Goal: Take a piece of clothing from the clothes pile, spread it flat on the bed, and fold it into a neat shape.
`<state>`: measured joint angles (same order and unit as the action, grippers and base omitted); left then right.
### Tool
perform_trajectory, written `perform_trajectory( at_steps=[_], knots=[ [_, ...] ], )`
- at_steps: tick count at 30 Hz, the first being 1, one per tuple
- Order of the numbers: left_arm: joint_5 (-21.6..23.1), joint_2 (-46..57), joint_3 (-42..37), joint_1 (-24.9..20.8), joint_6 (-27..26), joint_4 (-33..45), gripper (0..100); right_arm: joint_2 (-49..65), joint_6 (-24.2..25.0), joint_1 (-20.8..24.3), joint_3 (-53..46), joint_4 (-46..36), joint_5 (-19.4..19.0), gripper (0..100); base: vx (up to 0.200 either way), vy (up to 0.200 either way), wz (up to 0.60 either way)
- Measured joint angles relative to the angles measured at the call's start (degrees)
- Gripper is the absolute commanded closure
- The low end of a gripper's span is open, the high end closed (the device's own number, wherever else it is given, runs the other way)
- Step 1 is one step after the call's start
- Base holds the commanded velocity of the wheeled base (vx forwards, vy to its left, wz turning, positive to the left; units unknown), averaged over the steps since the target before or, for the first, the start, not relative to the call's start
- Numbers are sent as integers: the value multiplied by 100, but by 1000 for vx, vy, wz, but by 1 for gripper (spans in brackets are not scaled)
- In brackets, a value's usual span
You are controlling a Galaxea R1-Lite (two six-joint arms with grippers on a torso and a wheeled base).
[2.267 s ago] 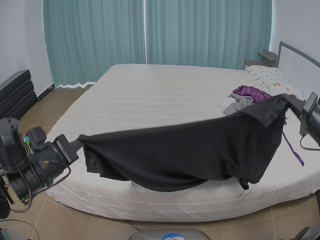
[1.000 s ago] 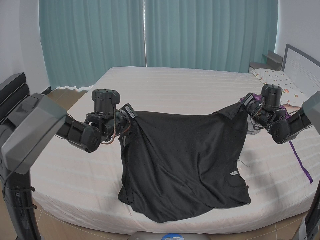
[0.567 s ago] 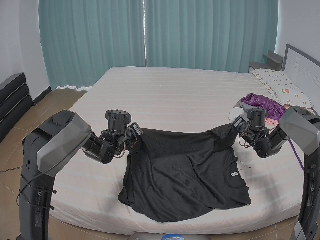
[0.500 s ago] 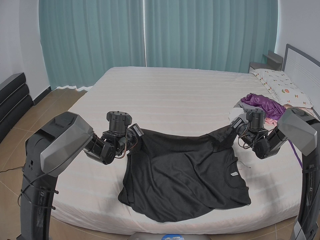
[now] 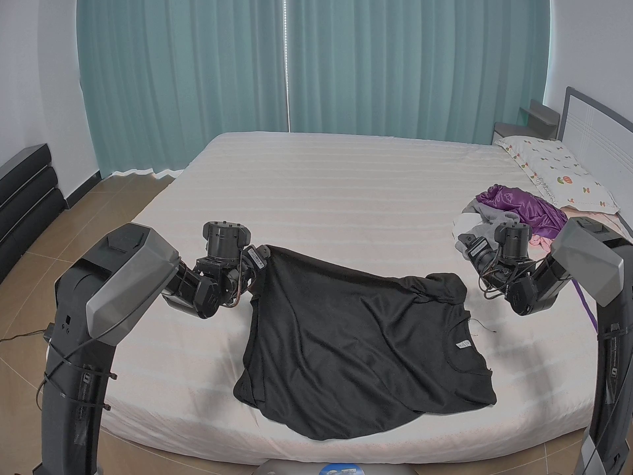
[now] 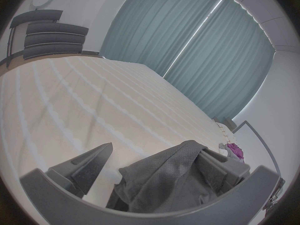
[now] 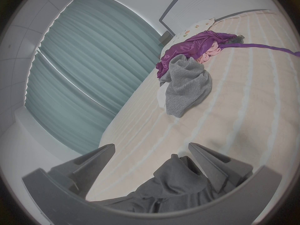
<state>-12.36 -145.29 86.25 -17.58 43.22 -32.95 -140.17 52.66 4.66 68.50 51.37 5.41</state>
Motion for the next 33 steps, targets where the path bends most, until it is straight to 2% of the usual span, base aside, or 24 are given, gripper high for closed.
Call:
perform_trajectory(
  at_steps=[7,10,14,19,27,33],
  knots=[
    [44,195,-6,127,-479,1059,0,390,133,-67,-583,41,-301,0,0,0,0],
    [325,247,-67,151,-553,1399,0,572,174,-89,-946,197,-541,0,0,0,0],
    [881,422,-251,155,-343,1634,0,833,180,-128,-1445,358,-883,0,0,0,0],
    [1078,752,-555,221,-107,1673,0,1106,180,-152,-1927,468,-1135,0,0,0,0],
    [1157,1471,-1652,271,140,1560,0,1527,194,-122,-2729,736,-1234,0,0,0,0],
    [1293,2114,-3138,295,468,1013,0,1837,246,-116,-3446,952,-1252,0,0,0,0]
  ],
)
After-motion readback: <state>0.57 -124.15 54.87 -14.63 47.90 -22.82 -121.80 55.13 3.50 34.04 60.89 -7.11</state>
